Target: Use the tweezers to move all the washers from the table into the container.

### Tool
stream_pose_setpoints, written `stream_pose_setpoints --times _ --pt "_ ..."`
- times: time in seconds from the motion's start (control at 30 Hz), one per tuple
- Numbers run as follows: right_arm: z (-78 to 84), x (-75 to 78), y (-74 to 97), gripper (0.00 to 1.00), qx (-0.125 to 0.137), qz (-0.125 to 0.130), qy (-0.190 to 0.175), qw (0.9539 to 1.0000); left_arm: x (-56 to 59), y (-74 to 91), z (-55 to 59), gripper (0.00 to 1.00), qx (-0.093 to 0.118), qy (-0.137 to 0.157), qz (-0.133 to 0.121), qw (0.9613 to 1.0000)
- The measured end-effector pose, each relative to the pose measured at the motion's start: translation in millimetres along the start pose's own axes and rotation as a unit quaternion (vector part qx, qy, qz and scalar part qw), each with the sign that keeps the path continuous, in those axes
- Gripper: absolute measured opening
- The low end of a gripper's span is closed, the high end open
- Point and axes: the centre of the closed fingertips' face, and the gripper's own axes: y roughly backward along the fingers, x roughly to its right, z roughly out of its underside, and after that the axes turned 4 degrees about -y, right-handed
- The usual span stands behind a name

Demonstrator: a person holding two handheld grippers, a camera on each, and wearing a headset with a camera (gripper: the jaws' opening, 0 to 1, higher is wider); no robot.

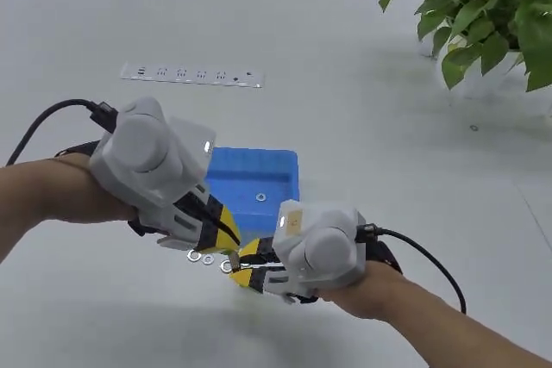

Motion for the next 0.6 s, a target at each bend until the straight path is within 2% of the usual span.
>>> stream_pose_setpoints --times 0.6 --pt "1.5 -3.5 -2.4 0.13 -0.003 -0.003 0.0 1.0 0.0 -1.1 1.6 0.05 0.004 0.004 0.003 1.0"
